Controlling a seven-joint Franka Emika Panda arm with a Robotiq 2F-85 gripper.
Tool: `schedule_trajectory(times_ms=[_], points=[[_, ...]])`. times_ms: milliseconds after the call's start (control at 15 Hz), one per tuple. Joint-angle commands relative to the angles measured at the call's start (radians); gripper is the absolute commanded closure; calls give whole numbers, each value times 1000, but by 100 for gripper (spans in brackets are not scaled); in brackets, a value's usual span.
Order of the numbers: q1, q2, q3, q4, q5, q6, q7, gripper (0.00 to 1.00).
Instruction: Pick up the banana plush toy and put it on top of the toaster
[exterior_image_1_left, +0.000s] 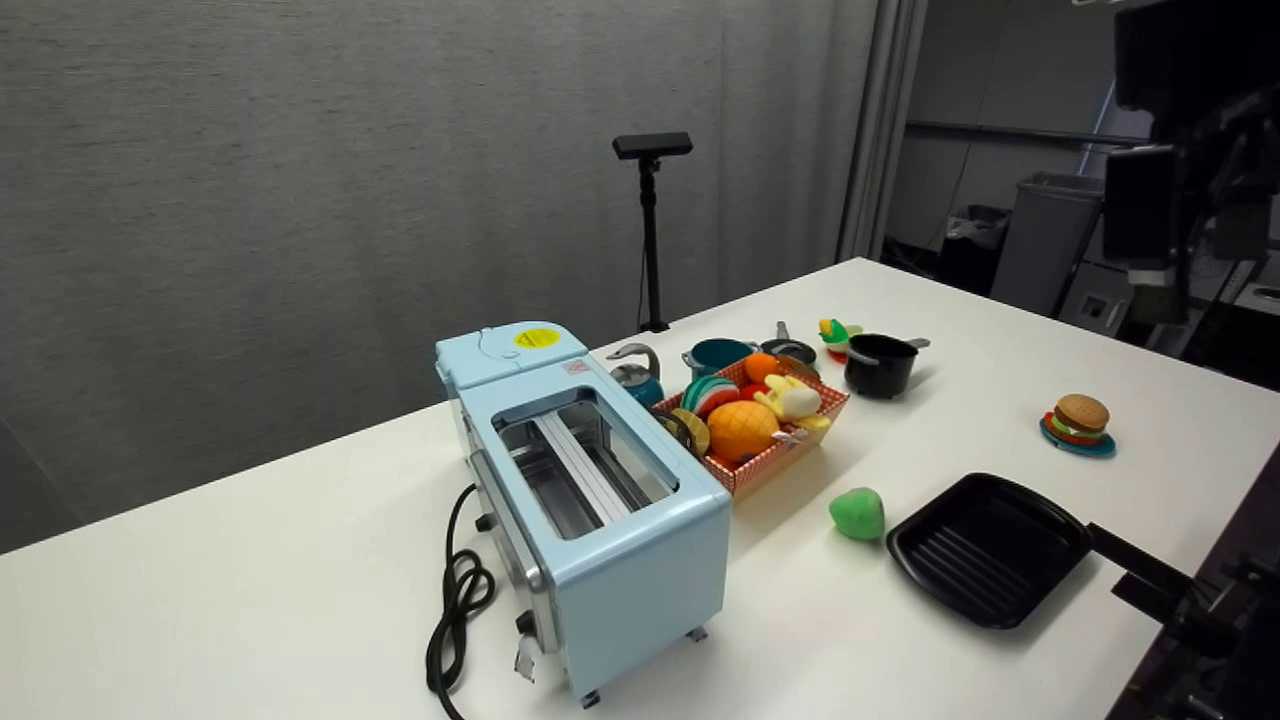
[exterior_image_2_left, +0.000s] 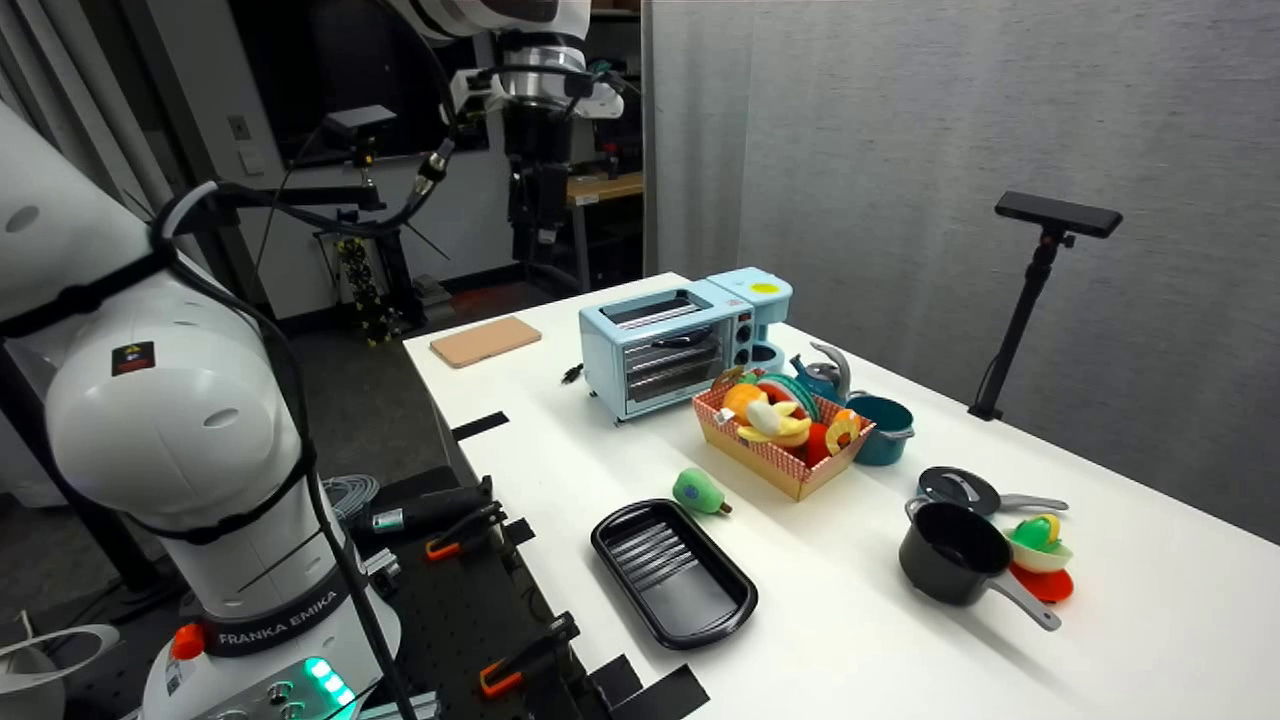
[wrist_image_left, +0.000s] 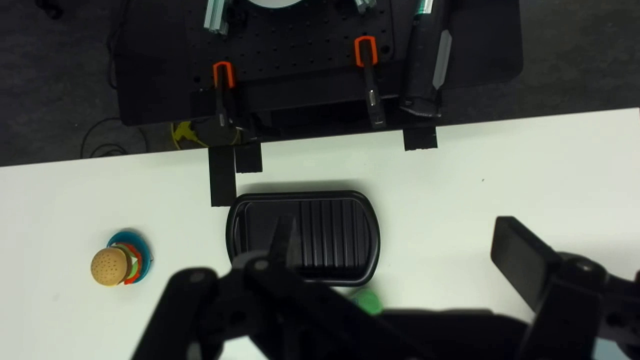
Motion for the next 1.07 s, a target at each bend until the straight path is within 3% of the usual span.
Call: schedule_trajectory(times_ms=[0,600,1000], points=[[-3,43,-33,21,-42,41,-3,0],[-26,159,-114,55,-153,177,-41,0],[-27,283,-156,144,-233,226,-114,0]])
